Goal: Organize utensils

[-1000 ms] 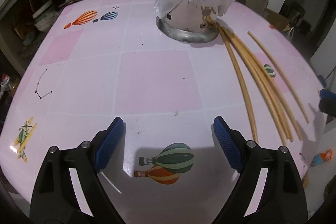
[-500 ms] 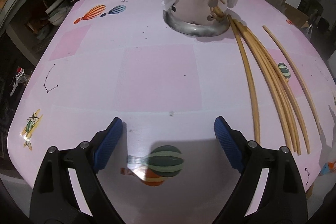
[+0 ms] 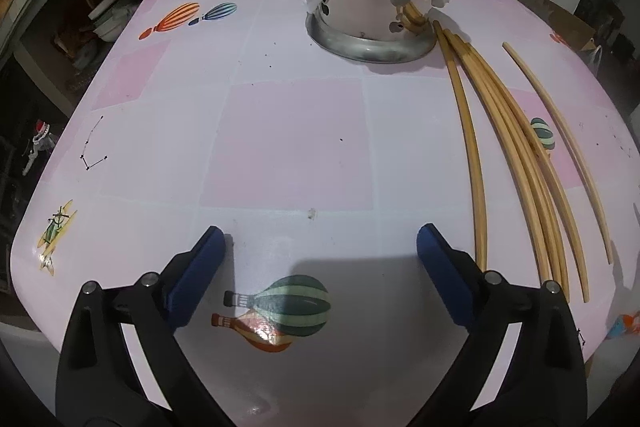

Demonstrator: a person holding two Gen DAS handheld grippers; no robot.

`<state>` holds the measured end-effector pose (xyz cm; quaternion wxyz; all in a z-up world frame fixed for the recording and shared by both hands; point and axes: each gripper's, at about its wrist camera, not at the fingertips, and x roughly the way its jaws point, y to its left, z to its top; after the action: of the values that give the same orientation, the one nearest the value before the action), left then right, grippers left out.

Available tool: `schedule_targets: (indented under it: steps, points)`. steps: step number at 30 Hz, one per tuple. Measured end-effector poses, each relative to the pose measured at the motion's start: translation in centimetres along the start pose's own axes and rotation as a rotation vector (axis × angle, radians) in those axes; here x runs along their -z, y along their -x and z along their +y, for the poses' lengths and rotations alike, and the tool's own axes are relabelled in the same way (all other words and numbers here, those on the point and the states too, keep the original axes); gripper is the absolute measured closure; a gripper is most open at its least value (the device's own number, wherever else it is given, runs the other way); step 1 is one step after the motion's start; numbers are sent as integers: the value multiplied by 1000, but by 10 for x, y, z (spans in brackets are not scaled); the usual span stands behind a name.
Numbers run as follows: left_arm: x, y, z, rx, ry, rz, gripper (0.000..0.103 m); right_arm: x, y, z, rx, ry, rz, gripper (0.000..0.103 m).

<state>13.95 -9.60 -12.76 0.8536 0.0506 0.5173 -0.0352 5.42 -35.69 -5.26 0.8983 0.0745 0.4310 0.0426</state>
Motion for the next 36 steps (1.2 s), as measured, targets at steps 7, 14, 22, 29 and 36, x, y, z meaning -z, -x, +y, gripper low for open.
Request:
schedule_targets:
  steps: [7, 14, 22, 29, 36]
  points:
    - [4, -1, 4, 33, -16, -34, 8, -10, -1, 21, 107, 79, -32, 6]
    - [6, -2, 6, 57, -38, -55, 8, -21, -10, 43, 254, 177, -42, 6]
    - [12, 1, 6, 77, -81, -84, 8, -28, 10, 20, 211, 103, -93, 6]
    - [17, 2, 8, 104, -114, -110, 8, -17, 20, 10, 149, -34, -90, 6]
    - [20, 1, 10, 139, -157, -139, 8, -25, -1, 21, -35, -60, -45, 6]
